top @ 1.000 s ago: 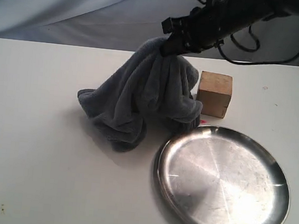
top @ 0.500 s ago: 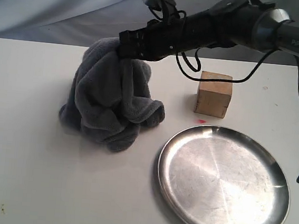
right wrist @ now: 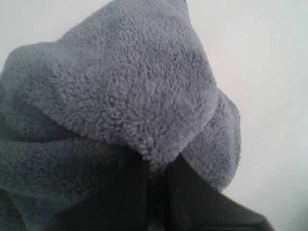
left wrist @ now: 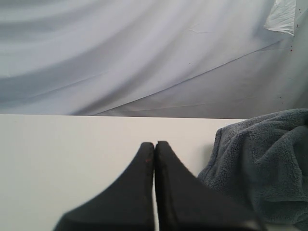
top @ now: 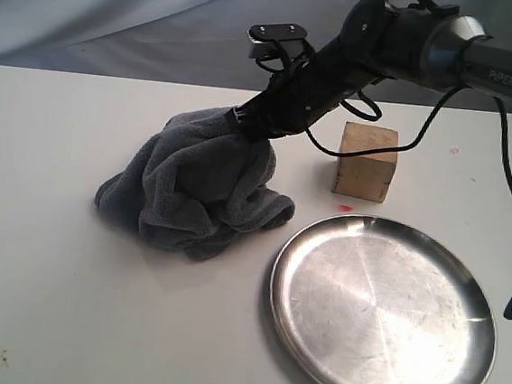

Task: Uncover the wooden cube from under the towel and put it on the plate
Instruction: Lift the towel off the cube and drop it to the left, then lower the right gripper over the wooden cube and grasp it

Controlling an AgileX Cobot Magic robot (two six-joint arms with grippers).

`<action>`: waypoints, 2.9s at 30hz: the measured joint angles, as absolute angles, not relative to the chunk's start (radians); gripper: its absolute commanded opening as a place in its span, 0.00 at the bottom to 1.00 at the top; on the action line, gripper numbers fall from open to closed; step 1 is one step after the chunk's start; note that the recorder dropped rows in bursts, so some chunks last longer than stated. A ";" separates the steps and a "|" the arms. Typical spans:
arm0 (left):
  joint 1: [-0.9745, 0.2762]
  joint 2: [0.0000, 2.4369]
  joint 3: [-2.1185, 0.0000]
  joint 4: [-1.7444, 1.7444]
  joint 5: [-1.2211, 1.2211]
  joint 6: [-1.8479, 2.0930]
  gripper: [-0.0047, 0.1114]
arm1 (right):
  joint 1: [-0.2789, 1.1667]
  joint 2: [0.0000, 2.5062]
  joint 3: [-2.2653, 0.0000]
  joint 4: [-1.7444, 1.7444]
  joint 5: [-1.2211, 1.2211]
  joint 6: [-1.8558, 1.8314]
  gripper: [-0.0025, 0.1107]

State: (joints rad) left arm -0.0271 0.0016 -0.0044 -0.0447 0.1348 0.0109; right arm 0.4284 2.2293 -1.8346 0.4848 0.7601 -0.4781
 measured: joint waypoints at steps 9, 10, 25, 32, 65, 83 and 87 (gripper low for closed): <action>-0.027 0.002 -0.004 -0.045 0.135 0.011 0.05 | 0.428 2.225 -1.835 0.461 0.845 -0.471 0.57; -0.027 0.002 -0.004 -0.045 0.135 0.011 0.05 | 0.428 2.212 -1.835 0.457 0.860 -0.471 0.57; -0.027 0.002 -0.004 -0.045 0.135 0.011 0.05 | 0.428 2.030 -1.835 0.138 0.881 -0.116 0.57; -0.027 0.002 -0.004 -0.045 0.135 0.011 0.05 | 0.428 2.026 -1.835 -0.066 0.870 0.274 0.61; -0.027 0.002 -0.004 -0.045 0.135 0.011 0.05 | 0.377 2.192 -1.835 -0.388 0.861 0.751 0.78; -0.027 0.002 -0.004 -0.045 0.135 0.011 0.05 | 0.377 2.239 -1.835 -0.403 0.855 0.755 0.78; -0.027 0.002 -0.004 -0.045 0.135 0.011 0.05 | 0.377 2.239 -1.835 -0.415 0.855 0.757 0.78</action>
State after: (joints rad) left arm -0.0271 0.0016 -0.0044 -0.0447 0.1348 0.0109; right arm 0.3772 2.2389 -1.8346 -0.4148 0.8552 0.7569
